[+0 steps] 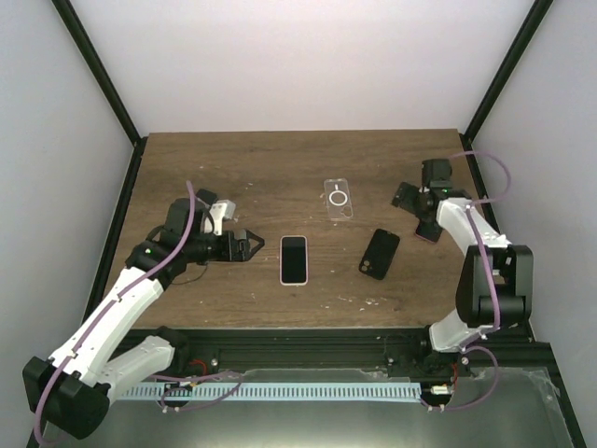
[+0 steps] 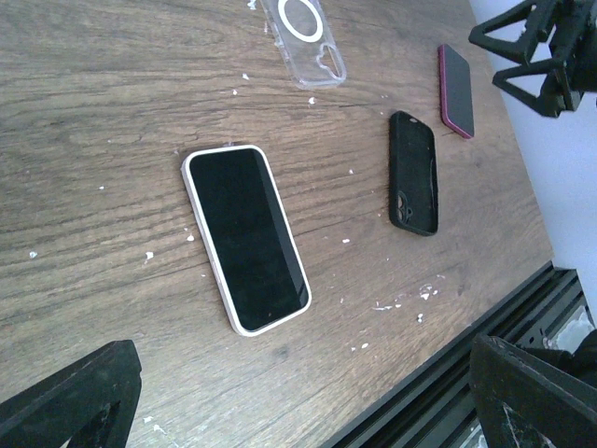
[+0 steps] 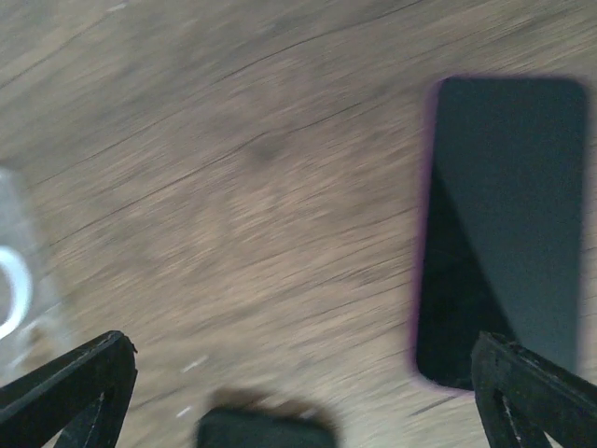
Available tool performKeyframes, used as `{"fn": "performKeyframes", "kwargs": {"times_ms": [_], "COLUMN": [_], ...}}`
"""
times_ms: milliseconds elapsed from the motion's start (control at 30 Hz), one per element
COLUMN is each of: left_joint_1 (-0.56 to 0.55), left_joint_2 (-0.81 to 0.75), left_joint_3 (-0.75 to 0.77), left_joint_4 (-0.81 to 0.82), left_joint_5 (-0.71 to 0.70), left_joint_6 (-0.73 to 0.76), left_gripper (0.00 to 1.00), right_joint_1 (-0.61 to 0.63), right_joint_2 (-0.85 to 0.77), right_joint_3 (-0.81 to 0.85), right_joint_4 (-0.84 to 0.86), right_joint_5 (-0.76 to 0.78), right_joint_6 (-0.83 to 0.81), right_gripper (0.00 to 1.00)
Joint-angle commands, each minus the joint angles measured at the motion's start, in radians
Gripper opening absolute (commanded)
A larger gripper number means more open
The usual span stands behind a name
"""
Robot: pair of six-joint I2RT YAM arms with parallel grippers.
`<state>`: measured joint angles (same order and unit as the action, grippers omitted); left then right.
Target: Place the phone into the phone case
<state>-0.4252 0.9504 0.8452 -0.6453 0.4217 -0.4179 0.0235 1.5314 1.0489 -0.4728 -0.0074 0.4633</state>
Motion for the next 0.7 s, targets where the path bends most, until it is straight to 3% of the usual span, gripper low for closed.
{"fn": "performKeyframes", "kwargs": {"times_ms": [0, 233, 433, 667], "left_joint_1": [0.005, 0.004, 0.006, 0.009], "left_joint_2": [-0.008, -0.024, -0.036, -0.032], "left_joint_3": [0.008, -0.013, -0.019, -0.02], "left_joint_4": [-0.01, -0.015, -0.012, -0.016], "left_joint_5": [0.018, -0.027, -0.046, -0.044], "left_joint_6": [0.047, 0.071, 0.074, 0.079], "left_gripper": [0.97, 0.97, 0.97, 0.97], "right_joint_1": [-0.101, -0.223, -0.242, -0.243], "right_joint_2": [0.074, 0.223, 0.303, 0.331], "right_joint_3": [0.074, 0.158, 0.203, 0.227], "right_joint_4": [-0.063, -0.041, -0.032, -0.05], "right_joint_5": [0.179, 0.126, 0.02, 0.061], "right_joint_6": [-0.109, -0.175, -0.2, -0.206], "right_gripper": [0.98, 1.0, 0.98, 0.97]}}
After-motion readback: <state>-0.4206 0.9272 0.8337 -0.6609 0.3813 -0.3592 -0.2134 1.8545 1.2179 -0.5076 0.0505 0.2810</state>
